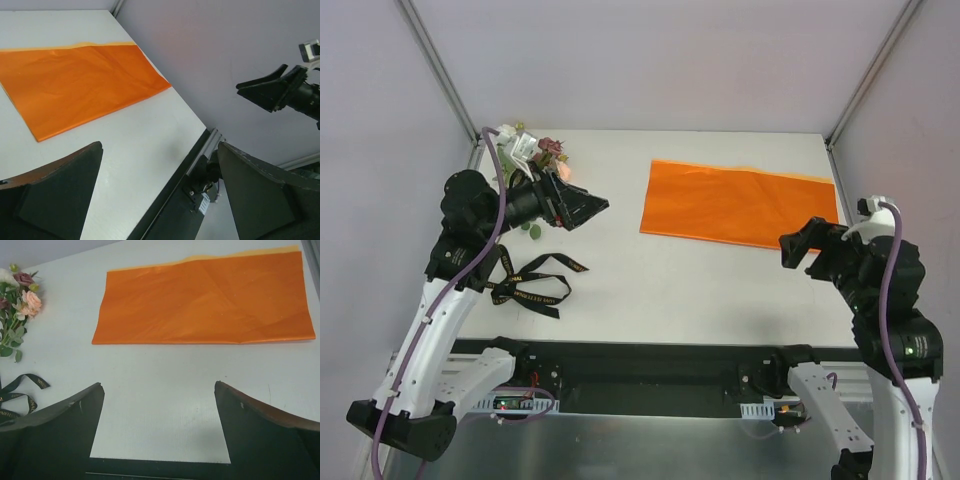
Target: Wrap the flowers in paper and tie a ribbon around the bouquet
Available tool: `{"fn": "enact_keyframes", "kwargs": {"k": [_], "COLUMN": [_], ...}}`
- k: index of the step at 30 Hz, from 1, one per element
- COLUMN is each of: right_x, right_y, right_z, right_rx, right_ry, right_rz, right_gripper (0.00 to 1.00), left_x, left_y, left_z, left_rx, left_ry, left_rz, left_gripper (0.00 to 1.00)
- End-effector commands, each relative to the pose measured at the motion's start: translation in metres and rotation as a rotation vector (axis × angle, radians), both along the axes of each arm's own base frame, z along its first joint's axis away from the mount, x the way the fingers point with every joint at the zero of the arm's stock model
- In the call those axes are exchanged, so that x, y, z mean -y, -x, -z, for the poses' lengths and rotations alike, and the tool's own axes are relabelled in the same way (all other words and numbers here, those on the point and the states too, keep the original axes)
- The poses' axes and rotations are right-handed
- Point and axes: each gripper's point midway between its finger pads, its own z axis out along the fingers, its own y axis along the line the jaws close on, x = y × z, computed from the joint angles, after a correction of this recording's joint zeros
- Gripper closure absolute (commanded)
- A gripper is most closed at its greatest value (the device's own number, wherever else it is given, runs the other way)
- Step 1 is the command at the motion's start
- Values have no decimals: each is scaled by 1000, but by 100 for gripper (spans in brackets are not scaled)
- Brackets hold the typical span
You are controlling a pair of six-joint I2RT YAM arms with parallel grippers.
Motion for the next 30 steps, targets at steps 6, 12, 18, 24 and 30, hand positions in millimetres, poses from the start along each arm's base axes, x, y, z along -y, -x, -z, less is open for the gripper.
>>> {"fn": "enact_keyframes", "kwargs": {"k": [6, 12, 18, 24, 30], "right_x": [-44, -63, -68, -66, -64], "right_y": [-51, -69, -60, -42, -30], "right_z": [93, 136, 150, 154, 147], "right_rx": [-282, -422, -444, -452, -443], "right_ry": [-150, -198, -219, -215, -209], "right_rz": [-122, -179, -207, -218, -222], "right_gripper": [5, 5, 5, 5, 5], "left_x": [21, 21, 45, 70, 92], "left_y": [-22, -96, -174, -260, -338], "left_z": [47, 135, 208, 246, 272], "left_rx": [-202, -368, -535, -500, -439], "left_ry": [-10, -179, -236, -272, -243], "left_rz": [137, 7, 30, -1, -57], "left_gripper": [1, 1, 2, 9, 10]}}
